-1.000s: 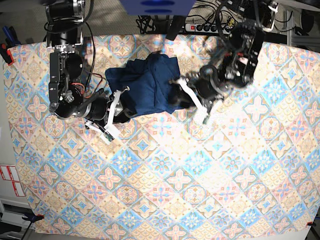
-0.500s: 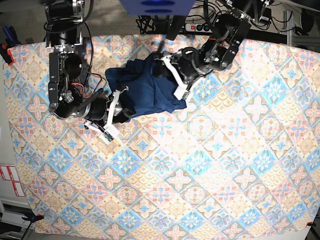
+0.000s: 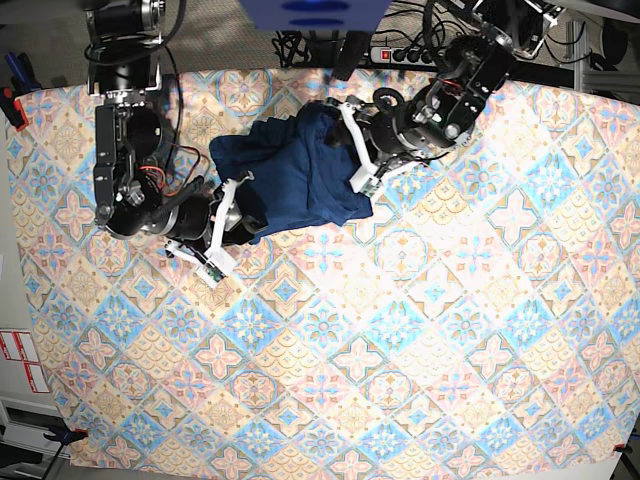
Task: Fold the T-shirt properly
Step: 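Lift the held edge with the left gripper and fold it over the bundle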
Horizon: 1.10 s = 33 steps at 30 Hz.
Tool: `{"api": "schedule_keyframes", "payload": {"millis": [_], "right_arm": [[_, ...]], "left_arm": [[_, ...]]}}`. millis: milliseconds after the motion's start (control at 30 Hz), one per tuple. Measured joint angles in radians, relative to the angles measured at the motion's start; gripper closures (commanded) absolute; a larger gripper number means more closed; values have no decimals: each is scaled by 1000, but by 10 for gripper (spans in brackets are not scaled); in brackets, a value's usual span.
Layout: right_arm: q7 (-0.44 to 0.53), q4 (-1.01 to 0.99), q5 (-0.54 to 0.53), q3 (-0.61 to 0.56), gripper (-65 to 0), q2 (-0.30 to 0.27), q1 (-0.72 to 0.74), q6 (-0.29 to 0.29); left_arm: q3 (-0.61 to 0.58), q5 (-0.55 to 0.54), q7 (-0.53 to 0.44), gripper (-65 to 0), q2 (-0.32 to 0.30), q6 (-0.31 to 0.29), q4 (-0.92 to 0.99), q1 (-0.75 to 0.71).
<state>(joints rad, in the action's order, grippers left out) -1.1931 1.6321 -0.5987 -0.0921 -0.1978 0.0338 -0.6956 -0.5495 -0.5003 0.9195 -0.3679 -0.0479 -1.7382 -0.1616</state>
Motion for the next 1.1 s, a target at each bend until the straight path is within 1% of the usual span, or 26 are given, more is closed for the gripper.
{"api": "schedule_keyframes", "payload": {"millis": [67, 200, 233, 267, 333, 400, 433, 500, 567, 600, 667, 700, 767, 833, 867, 900, 967, 1033, 1100], "right_arm": [[4, -19, 48, -2, -173, 0, 5, 0], [-2, -62, 253, -3, -173, 4, 14, 0], [13, -66, 298, -15, -173, 4, 23, 0], [44, -71, 338, -31, -173, 3, 34, 0], [121, -72, 396, -62, -172, 4, 50, 0], [148, -73, 451, -74, -171, 13, 50, 0], [158, -74, 486, -80, -170, 14, 44, -4], [181, -80, 544, -84, -147, 10, 40, -5], [200, -82, 584, -84, -105, 9, 53, -4], [221, -93, 594, -83, -73, 13, 68, -3], [257, -143, 600, -79, -31, 35, 102, 2], [268, -171, 610, -80, -20, 42, 113, 3], [285, -228, 612, -86, -19, 55, 131, -10], [293, -288, 632, -85, -19, 63, 148, -9], [296, -315, 649, -85, -19, 64, 159, -6], [303, -344, 655, -84, -19, 65, 170, -2], [316, -392, 670, -83, -19, 69, 190, 0], [350, -443, 678, -116, -19, 69, 201, 0], [381, -504, 703, -174, -18, 68, 204, 0]], "left_arm": [[0, 0, -2, -317, -23, 42, 0, 0], [2, 0, -3, -317, -61, 106, 0, 0], [2, 2, -5, -317, -66, 125, 0, 0], [2, 2, -3, -317, -71, 127, 0, 0], [2, 5, 0, -317, -71, 155, -19, -6], [-6, -5, 1, -317, -69, 151, -105, -21], [-6, -8, -8, -317, -58, 144, -148, -33], [-6, -10, -21, -317, -17, 138, -202, -48], [-41, -6, -6, -317, 11, 142, -196, -51], [-74, -2, -7, -317, 25, 145, -188, -44], [-132, -6, -5, -317, 60, 134, -148, -24], [-147, -4, -1, -311, 78, 134, -123, -18], [-167, 0, -5, -270, 102, 138, -79, -5], [-179, 0, -5, -193, 119, 140, -49, 11], [-180, 0, -3, -165, 122, 140, -36, 18], [-180, 0, -4, -158, 126, 141, -19, 26], [-179, 0, -6, -169, 126, 145, 9, 40], [-176, 3, -7, -171, 118, 146, 15, 49], [-174, 3, -11, -170, 97, 146, 20, 53]]}}
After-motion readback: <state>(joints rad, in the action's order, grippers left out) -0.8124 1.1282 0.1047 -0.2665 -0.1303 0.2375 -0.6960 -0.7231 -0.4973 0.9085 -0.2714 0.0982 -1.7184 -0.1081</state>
